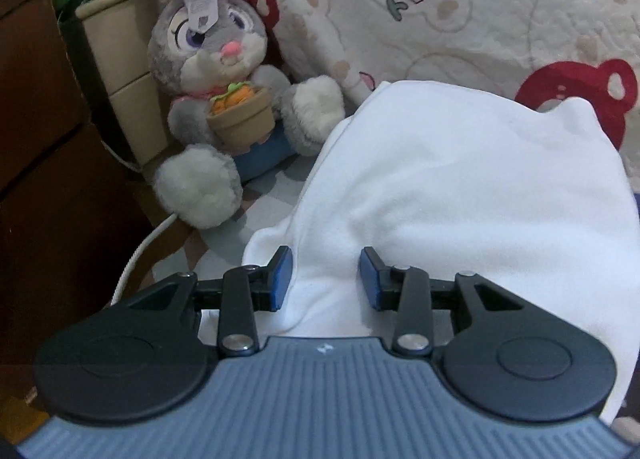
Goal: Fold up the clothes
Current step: 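Lower the shirt onto the stack and open both grippers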
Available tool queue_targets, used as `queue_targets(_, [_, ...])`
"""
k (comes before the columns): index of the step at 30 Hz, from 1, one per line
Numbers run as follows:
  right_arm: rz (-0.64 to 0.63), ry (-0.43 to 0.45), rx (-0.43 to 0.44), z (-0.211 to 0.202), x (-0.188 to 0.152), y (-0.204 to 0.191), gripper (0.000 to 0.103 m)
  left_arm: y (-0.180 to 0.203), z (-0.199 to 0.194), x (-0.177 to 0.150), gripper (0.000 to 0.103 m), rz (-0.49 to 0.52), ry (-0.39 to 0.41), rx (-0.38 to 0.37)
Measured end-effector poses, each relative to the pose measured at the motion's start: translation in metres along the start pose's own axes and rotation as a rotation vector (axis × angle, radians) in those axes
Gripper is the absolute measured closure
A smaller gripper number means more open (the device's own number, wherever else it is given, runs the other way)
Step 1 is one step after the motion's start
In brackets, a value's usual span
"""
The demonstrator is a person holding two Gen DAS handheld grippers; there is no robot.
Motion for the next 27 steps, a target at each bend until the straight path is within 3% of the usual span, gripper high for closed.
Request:
queue_targets(3, [-0.047,0.008,-0.106,0.011,0.007,0.008,0.035,0.000,-0.001,-0.002,0.067,-0.001,0.014,-0.008])
queue_targets(7, [-0.022,0.083,-0.143,0.024,0.031,0.016,0.032,-0.002,-0.003,-0.004,0.067,-0.008,0.030,-0.023])
queue_targets(10, [-0.102,0.092,-0.151,0.039,0.041,0.013,0.029,-0.002,-0.004,-0.006,0.067,-0.007,0.042,-0.031])
queue_targets(11, [-0.131,0.086,-0.151,0.045,0.043,0.012,0.043,-0.001,-0.005,-0.007,0.067,0.000,0.046,-0.030])
queue_targets(12, [-0.159,0.080,-0.151,0.050,0.045,0.012,0.077,-0.001,-0.005,-0.008,0.067,0.006,0.050,-0.030])
queue_targets(13, [-0.217,0.087,-0.161,0.050,0.045,0.006,0.084,-0.001,-0.006,-0.008,0.067,0.011,0.053,-0.030])
queue_targets(15, [-0.339,0.196,-0.112,0.032,0.049,-0.018,0.089,0.000,-0.006,-0.010,0.067,0.022,0.056,-0.026])
queue_targets(16, [-0.380,0.251,-0.094,0.022,0.052,-0.023,0.089,0.001,-0.006,-0.010,0.067,0.029,0.053,-0.020])
queue_targets(17, [-0.426,0.291,-0.146,0.016,0.055,-0.019,0.089,0.002,-0.006,-0.010,0.067,0.035,0.049,-0.015])
queue_targets(20, [-0.409,0.261,-0.344,0.020,0.062,0.026,0.090,0.004,-0.006,-0.011,0.067,0.051,0.044,0.001])
queue_targets(22, [-0.413,0.249,-0.378,0.017,0.062,0.040,0.090,0.005,-0.009,-0.009,0.067,0.050,0.055,0.007])
queue_targets(26, [-0.471,0.278,-0.417,0.006,0.055,0.037,0.089,0.021,-0.038,0.001,0.066,0.043,0.170,-0.011])
queue_targets(27, [-0.476,0.298,-0.428,0.003,0.056,0.035,0.083,0.026,-0.046,0.004,0.066,0.041,0.201,-0.017])
Point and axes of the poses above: each gripper's, at about its wrist camera, not at the fingertips, and z roughly the way its jaws point, y to its right, x to its top, the point moved 10 cm from there along z, roughly the way its jaws point, and after that the axes turned 6 degrees about z, right-handed, at the moved point
